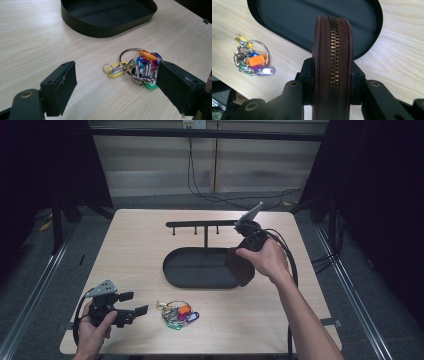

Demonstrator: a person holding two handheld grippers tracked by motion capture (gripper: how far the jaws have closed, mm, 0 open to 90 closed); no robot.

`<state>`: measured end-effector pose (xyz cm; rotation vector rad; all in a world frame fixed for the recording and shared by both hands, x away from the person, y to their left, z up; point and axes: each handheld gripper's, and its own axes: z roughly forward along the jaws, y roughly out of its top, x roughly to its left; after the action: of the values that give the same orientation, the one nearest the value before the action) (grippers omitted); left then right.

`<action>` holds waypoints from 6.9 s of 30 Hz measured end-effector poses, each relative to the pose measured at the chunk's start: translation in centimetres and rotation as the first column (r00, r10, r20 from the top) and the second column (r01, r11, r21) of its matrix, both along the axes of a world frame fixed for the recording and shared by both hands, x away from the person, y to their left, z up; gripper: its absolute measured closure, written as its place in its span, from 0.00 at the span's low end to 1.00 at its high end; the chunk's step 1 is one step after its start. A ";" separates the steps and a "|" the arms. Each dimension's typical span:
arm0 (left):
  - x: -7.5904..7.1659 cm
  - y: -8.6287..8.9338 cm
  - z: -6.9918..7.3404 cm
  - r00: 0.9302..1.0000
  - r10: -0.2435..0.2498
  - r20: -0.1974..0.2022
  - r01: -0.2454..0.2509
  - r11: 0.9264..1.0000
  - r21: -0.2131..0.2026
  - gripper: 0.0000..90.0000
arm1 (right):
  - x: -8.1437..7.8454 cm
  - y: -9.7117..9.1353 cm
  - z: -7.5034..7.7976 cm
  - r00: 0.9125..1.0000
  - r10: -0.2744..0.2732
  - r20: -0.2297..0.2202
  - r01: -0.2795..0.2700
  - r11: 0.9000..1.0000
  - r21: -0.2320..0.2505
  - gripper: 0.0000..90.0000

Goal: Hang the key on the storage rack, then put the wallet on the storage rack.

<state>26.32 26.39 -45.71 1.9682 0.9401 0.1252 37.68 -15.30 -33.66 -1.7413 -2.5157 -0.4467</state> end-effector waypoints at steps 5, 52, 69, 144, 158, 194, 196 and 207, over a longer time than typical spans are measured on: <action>0.0 0.0 0.0 1.000 0.000 0.000 0.000 1.000 0.000 0.19 | 0.7 -0.3 -0.5 1.000 -0.027 0.005 0.027 0.999 0.029 0.73; -0.1 0.1 0.0 1.000 0.003 -0.004 -0.003 1.000 0.002 0.19 | 4.0 -3.1 -9.9 0.960 -0.276 -0.035 0.267 0.877 0.400 0.73; -0.2 -0.2 0.0 1.000 -0.007 0.014 0.006 0.999 0.044 0.19 | 4.4 -2.5 -11.6 0.961 -0.274 -0.041 0.271 0.900 0.340 0.66; -0.2 -0.3 -0.2 1.000 0.000 0.008 0.000 0.999 0.050 0.19 | -0.4 -4.7 -8.0 0.952 -0.181 0.246 0.135 0.972 0.192 0.34; -0.2 -1.4 -0.3 1.000 -0.016 -0.023 0.018 0.996 0.089 0.20 | -5.2 -6.0 -9.1 0.913 -0.172 0.371 0.083 0.966 0.244 0.26; 0.0 -8.5 3.4 0.964 -0.258 -0.057 0.264 0.926 0.271 0.57 | -14.0 -8.9 -12.1 0.874 -0.177 0.452 0.065 0.965 0.253 0.20; 0.2 -9.0 3.7 0.960 -0.272 -0.065 0.279 0.918 0.283 0.61 | -14.0 -8.9 -12.2 0.877 -0.173 0.449 0.062 0.966 0.251 0.20; -0.2 -12.9 2.3 0.901 -0.391 -0.187 0.434 0.816 0.383 0.79 | -13.9 -9.1 -12.3 0.875 -0.186 0.447 0.079 0.966 0.247 0.20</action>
<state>26.09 13.52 -43.36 2.5571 0.5476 -0.0274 23.77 -24.44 -45.97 -1.9069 -2.4964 -1.2479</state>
